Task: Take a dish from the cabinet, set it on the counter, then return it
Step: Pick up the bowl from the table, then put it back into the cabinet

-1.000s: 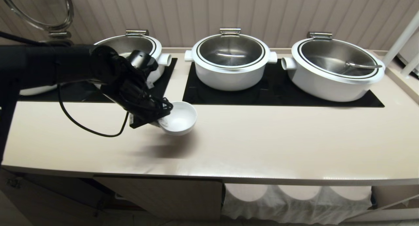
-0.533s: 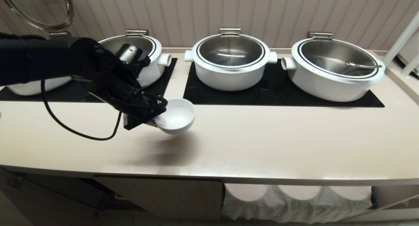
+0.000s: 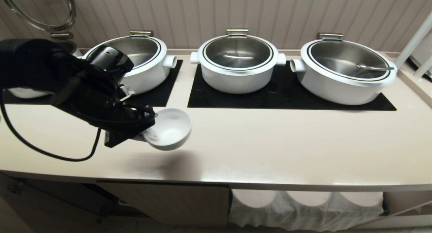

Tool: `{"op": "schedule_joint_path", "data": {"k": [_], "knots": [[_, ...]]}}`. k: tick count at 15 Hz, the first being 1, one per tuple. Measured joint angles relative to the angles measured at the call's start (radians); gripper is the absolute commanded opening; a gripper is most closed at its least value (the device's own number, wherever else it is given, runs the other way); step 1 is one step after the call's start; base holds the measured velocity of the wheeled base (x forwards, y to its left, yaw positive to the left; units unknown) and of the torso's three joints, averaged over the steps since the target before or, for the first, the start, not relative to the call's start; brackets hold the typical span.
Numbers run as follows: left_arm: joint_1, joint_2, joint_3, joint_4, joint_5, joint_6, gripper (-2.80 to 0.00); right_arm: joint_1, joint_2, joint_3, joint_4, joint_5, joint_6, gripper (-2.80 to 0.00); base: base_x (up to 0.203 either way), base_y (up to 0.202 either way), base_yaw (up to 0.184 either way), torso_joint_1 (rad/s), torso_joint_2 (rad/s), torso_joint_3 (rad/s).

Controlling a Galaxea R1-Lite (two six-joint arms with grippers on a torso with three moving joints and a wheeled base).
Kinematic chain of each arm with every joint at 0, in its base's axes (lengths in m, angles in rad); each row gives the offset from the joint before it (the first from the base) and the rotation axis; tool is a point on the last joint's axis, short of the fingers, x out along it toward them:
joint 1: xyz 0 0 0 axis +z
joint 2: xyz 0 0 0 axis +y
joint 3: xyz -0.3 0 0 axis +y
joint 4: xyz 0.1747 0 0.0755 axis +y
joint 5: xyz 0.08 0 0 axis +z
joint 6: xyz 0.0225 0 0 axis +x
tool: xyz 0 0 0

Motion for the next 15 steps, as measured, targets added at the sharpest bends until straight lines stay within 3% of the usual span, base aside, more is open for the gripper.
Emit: {"op": "schedule_joint_path", "data": {"k": [15], "knots": [[-0.016,-0.461,0.447,-0.008,-0.007,0.002,-2.8,0.0,0.0,0.0,0.0,0.0,0.0,-2.8,0.0,0.0,0.0,0.0,0.0,0.0]]}}
